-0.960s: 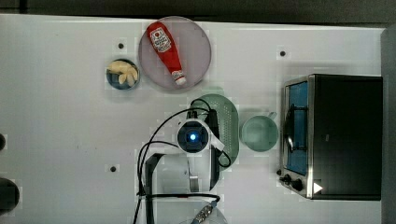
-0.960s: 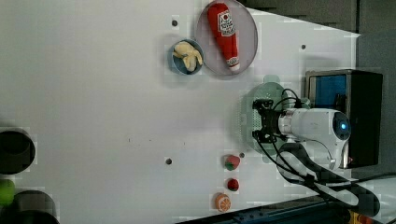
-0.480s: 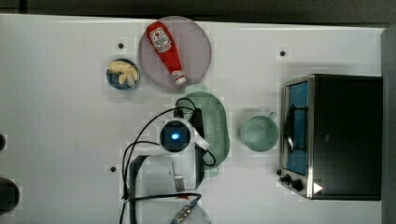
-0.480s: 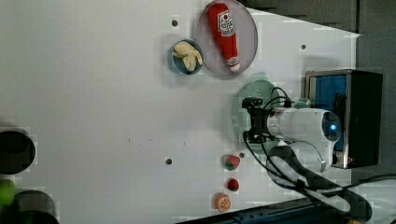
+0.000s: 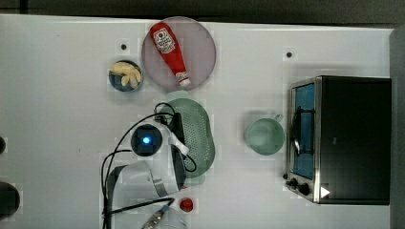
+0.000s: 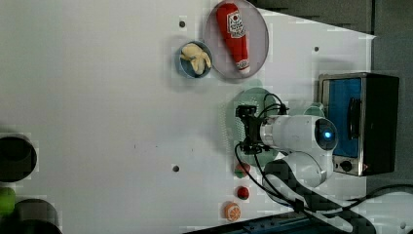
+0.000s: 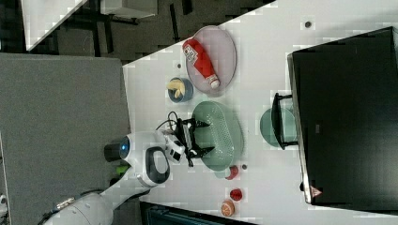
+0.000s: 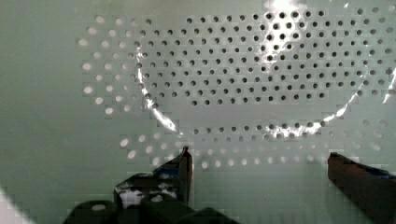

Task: Drag strainer right to left.

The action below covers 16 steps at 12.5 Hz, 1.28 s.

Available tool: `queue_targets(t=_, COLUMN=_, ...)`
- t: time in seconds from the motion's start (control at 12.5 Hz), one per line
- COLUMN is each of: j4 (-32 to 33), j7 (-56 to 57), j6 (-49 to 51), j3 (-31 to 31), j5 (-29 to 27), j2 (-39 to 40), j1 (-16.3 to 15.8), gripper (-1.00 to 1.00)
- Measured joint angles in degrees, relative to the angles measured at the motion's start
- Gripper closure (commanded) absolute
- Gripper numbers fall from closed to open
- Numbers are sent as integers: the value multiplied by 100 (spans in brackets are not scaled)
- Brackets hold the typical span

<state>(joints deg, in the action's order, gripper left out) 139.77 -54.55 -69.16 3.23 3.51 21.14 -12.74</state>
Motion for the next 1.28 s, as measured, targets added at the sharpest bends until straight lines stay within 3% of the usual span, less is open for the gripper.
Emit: queue_targets(t=1.28, j4=-1488, j7=-1662, j6=968, j3=107, j5=-190, j2=922, j1=-1287, gripper=-100)
